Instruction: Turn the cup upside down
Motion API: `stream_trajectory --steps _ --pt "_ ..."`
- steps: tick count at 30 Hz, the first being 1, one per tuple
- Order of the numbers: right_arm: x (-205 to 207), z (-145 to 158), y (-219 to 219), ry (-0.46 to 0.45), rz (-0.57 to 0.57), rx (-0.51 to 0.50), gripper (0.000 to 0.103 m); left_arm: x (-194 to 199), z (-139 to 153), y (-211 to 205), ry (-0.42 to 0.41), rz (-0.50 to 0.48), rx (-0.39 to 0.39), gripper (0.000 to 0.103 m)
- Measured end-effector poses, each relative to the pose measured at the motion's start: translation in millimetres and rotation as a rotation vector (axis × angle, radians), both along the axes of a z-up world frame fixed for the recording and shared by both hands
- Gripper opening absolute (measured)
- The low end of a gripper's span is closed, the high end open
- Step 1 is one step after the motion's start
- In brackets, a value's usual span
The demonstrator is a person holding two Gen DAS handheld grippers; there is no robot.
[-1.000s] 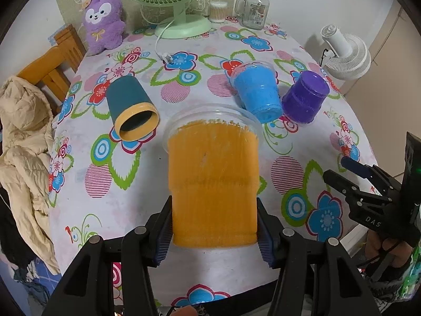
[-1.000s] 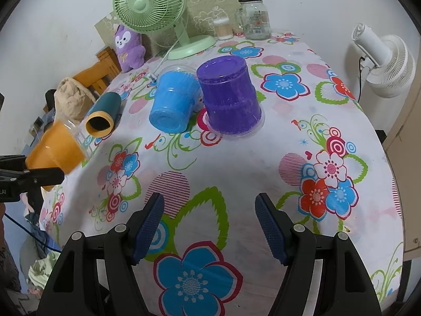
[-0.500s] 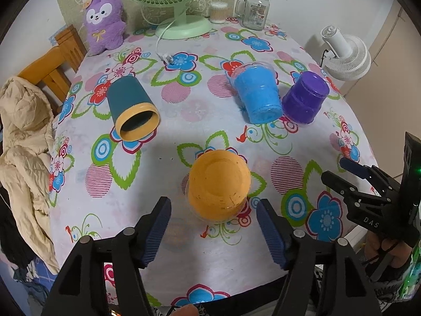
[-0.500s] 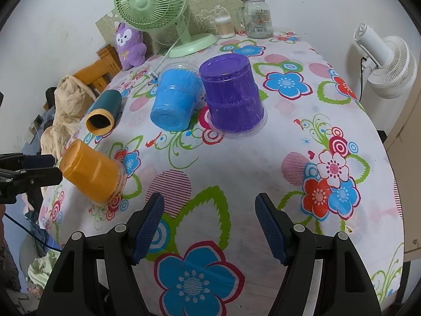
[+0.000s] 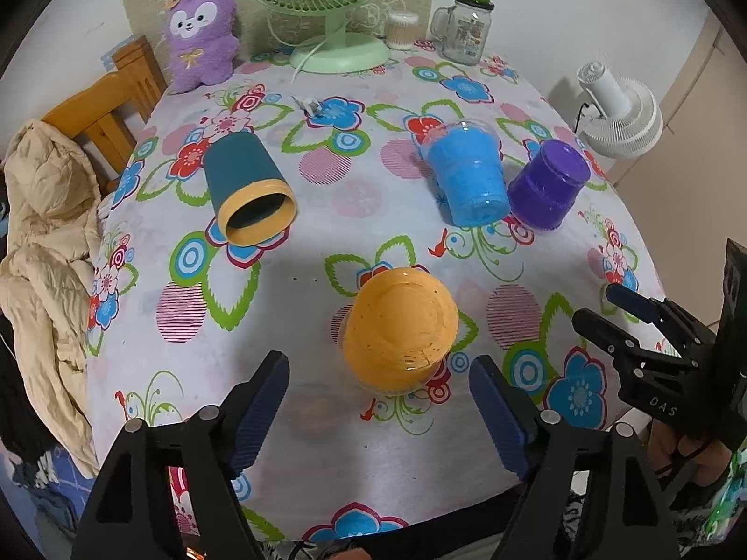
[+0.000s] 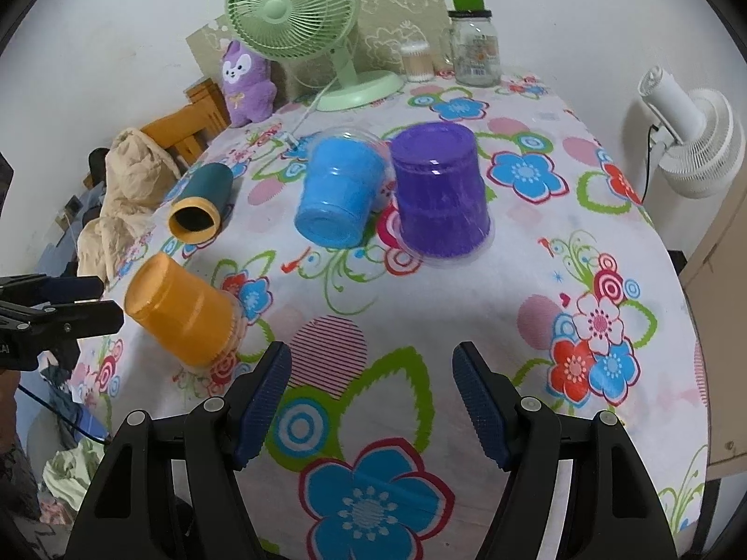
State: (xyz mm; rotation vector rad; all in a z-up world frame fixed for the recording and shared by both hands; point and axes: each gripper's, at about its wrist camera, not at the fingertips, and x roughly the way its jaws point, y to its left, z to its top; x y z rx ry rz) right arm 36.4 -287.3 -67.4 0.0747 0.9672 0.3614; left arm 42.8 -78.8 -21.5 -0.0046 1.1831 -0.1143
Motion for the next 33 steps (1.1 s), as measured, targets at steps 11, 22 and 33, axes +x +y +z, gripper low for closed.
stream_trajectory --steps 11,22,33 --pt "-1 21 31 -0.05 0.051 -0.047 0.075 -10 11 9 -0.076 0.031 -0.016 0.087" --pt "-1 49 57 -0.118 0.09 -0.048 0.086 -23 20 27 -0.162 0.096 -0.023 0.09" --pt "-4 67 77 -0.172 0.104 -0.058 0.088 -34 29 44 -0.261 0.148 -0.024 0.095"
